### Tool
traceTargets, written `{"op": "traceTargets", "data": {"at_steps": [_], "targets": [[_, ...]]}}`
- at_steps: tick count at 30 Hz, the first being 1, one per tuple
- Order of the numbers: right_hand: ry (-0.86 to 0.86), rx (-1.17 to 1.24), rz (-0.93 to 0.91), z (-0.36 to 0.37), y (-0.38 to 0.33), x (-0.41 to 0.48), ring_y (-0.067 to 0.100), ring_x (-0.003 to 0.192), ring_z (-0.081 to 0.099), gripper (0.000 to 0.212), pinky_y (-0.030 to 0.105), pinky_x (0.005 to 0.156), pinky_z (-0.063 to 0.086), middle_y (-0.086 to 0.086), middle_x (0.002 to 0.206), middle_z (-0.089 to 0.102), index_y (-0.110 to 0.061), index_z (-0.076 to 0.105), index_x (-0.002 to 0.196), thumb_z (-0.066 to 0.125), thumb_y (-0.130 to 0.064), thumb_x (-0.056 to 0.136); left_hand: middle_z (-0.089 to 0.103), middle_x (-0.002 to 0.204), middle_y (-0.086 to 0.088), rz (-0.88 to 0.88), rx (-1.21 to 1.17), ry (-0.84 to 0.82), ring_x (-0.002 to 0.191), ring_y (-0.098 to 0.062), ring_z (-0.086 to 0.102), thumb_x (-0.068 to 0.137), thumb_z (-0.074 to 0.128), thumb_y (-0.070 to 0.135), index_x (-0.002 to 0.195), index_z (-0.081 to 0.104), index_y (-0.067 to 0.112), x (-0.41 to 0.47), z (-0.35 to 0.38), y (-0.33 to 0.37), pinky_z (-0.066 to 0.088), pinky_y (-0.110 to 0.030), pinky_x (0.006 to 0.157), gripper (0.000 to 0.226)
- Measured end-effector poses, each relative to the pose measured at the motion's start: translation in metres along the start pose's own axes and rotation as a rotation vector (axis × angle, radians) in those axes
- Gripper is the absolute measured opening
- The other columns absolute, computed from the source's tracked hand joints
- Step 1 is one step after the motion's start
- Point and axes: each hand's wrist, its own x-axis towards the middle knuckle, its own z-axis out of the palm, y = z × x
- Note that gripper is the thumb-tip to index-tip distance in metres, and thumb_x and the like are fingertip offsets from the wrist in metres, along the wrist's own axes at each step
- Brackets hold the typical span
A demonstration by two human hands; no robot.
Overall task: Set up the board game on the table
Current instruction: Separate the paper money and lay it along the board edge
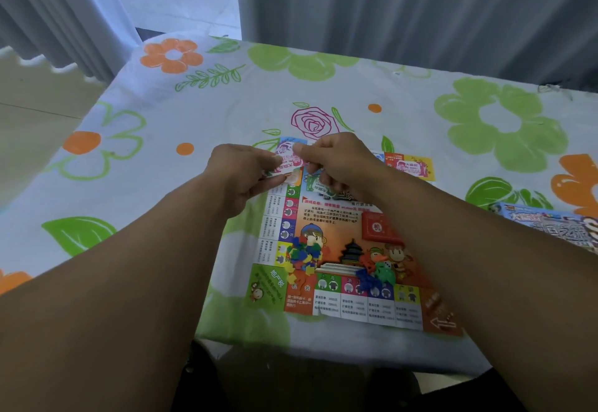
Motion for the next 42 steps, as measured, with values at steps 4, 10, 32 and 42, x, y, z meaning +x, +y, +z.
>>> {"op": "traceTargets", "data": {"at_steps": [4, 10, 32, 42], "targets": [[0.005, -0.005, -0.003, -0.012, 0.003, -0.005, 0.012, 0.046, 0.046, 0.022, 0.024, 0.041, 0.037, 0.01, 0.075, 0.063, 0.001, 0.065, 0.09, 0.073, -0.02, 0.092, 0.073, 0.099, -0.023, -0.006, -0.026, -0.056, 0.076, -0.039, 0.075, 0.087, 0.075, 0.008, 0.102, 0.069, -0.003, -0.002, 0.018, 0.0, 0.061, -0.029, 0.061, 0.019], [0.173, 0.04, 0.061, -0.055, 0.017, -0.016, 0.009, 0.037, 0.044, 0.025, 0.019, 0.039, 0.035, 0.002, 0.055, 0.059, 0.002, 0.061, 0.085, 0.066, -0.02, 0.097, 0.069, 0.106, -0.021, 0.0, -0.045, -0.081, 0.084, -0.035, 0.074, 0.087, 0.073, 0.002, 0.103, 0.069, -0.003, -0.005, 0.049, -0.002, 0.062, -0.029, 0.061, 0.017], [0.55, -0.064, 0.295, -0.141, 0.071, -0.02, 0.02, 0.049, 0.055, 0.029, 0.026, 0.044, 0.038, 0.018, 0.078, 0.065, 0.0, 0.061, 0.092, 0.074, -0.026, 0.091, 0.066, 0.112, -0.02, -0.039, 0.004, -0.209, 0.087, -0.031, 0.075, 0.091, 0.063, -0.008, 0.101, 0.066, -0.004, -0.007, 0.111, -0.011, 0.062, -0.028, 0.067, 0.011], [0.151, -0.019, 0.073, -0.107, 0.035, -0.032, 0.014, 0.046, 0.047, 0.036, 0.024, 0.041, 0.036, 0.01, 0.067, 0.062, -0.008, 0.062, 0.08, 0.072, -0.041, 0.09, 0.072, 0.101, -0.021, -0.008, -0.007, -0.243, 0.074, -0.027, 0.077, 0.088, 0.071, 0.001, 0.106, 0.066, -0.007, -0.008, 0.11, -0.011, 0.064, -0.03, 0.067, 0.02]]}}
